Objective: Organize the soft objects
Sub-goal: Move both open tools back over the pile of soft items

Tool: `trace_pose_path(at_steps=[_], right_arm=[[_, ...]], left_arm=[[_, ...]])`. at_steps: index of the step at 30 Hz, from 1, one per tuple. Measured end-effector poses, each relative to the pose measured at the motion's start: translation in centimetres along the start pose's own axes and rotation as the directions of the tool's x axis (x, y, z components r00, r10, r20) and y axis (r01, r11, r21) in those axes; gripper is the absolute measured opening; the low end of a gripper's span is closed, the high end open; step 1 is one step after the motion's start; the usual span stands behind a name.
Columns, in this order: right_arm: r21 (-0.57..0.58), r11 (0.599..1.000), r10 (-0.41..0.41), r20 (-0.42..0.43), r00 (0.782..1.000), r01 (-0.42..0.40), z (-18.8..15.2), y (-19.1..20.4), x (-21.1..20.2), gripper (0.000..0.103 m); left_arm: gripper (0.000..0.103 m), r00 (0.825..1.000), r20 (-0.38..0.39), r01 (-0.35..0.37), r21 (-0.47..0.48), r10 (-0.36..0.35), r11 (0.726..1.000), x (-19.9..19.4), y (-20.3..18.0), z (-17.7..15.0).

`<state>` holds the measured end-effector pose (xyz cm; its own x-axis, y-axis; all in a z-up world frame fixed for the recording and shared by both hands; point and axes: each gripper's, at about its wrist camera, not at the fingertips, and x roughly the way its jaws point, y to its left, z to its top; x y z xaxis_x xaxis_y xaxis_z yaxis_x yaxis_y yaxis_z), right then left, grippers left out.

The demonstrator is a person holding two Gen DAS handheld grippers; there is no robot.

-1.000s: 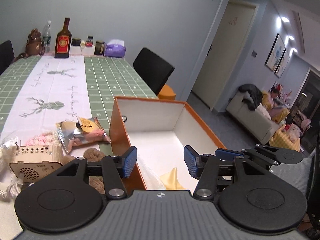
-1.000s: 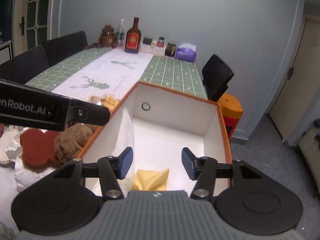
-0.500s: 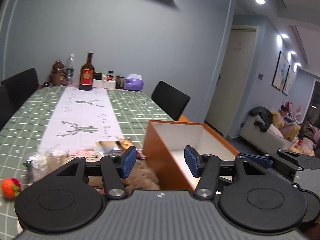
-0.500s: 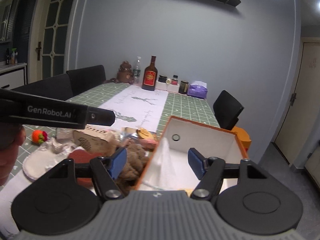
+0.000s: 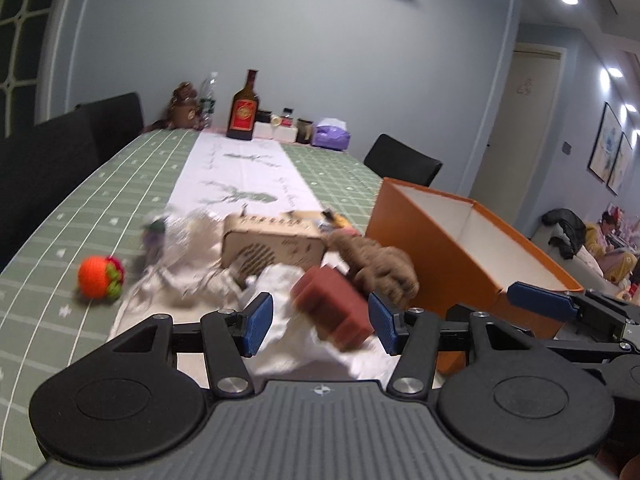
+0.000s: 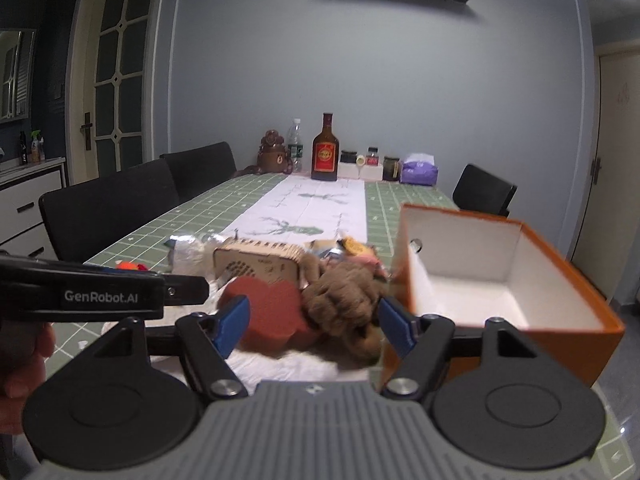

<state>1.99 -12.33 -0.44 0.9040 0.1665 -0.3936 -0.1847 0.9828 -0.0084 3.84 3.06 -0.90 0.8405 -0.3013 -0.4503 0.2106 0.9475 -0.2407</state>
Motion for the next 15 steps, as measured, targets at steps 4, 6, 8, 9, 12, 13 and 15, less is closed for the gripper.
trace_pose_path(at_steps=[4,6,8,9,12,13,15], right_arm=[[0.011,1.000,0.007,-0.035,0.999,-0.007,-1.6,1.4,0.8,0.072],[0.004,1.000,0.006,-0.058,0.998,-0.006,-2.3,1.9,1.3,0.072],[-0.001,1.000,0.005,-0.078,0.997,-0.005,-3.0,2.3,1.8,0.073],[-0.003,1.000,0.003,-0.086,0.996,-0.004,-3.3,2.4,2.0,0.073],[-0.001,1.000,0.006,-0.100,0.995,-0.006,-3.8,2.5,2.6,0.073],[0.002,1.000,0.005,-0.103,0.995,-0.005,-3.8,2.6,2.8,0.072],[0.003,1.000,0.005,-0.105,0.994,-0.004,-3.8,2.6,3.2,0.072]], left_arm=[[0.063,0.999,-0.005,-0.040,-0.013,0.040,0.999,-0.8,1.7,-1.7],[0.063,0.998,-0.013,-0.057,-0.010,0.057,0.998,-1.0,2.2,-2.4],[0.063,0.997,-0.024,-0.073,-0.014,0.072,0.997,-1.1,2.7,-2.9],[0.063,0.997,-0.030,-0.077,-0.015,0.076,0.997,-1.0,2.9,-3.0],[0.063,0.997,-0.049,-0.068,-0.029,0.066,0.997,-0.6,3.5,-3.5],[0.063,0.996,-0.054,-0.068,-0.035,0.066,0.997,-0.4,3.6,-3.5],[0.063,0.995,-0.057,-0.078,-0.038,0.076,0.996,-0.1,3.8,-3.5]])
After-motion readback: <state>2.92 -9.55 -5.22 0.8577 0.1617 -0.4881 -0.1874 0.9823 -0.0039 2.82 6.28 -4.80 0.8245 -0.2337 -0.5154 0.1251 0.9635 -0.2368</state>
